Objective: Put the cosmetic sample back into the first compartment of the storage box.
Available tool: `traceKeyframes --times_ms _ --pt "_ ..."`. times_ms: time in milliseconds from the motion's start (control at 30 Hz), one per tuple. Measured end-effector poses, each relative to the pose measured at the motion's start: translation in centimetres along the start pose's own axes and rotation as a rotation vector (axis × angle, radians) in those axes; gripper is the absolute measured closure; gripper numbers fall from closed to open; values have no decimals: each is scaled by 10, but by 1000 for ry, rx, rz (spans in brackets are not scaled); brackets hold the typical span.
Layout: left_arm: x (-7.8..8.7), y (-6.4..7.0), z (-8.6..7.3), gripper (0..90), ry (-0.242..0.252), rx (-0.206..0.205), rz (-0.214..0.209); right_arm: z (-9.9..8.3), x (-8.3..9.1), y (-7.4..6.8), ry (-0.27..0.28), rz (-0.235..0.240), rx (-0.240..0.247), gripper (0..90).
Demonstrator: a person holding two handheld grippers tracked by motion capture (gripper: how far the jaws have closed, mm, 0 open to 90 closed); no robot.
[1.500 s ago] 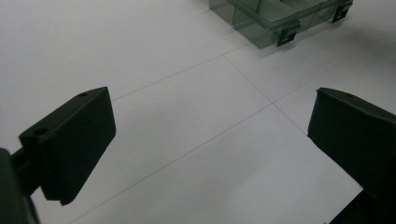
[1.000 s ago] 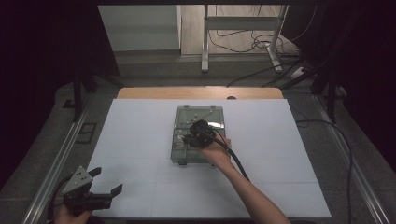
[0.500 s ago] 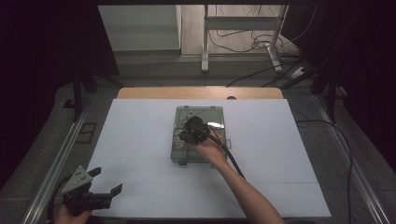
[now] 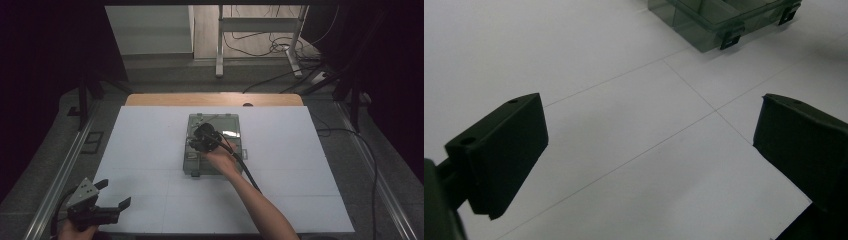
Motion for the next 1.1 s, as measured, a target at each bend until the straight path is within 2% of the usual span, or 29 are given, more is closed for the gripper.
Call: traceKeyframes --times_ms 133,367,633,900,1100 --pt "0 0 0 16 1 -1 0 -3 -5 0 -19 -12 9 799" --pt "0 0 0 16 -1 -5 0 -3 -2 -1 -26 -30 24 755" --pt "0 0 0 16 -1 -4 0 -6 3 -5 -39 -2 28 718" --pt "0 0 0 16 -1 -4 3 -10 15 -8 -18 65 6 639" --pt "0 1 0 16 -2 -2 1 -14 22 -10 -9 55 19 591"
Point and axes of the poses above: each handheld gripper's, and its own axes: x roughly backward along the jaws, z roughly out of its top, y roughly to its right, the point moved 4 cm from there along -x, roughly forward along the jaws
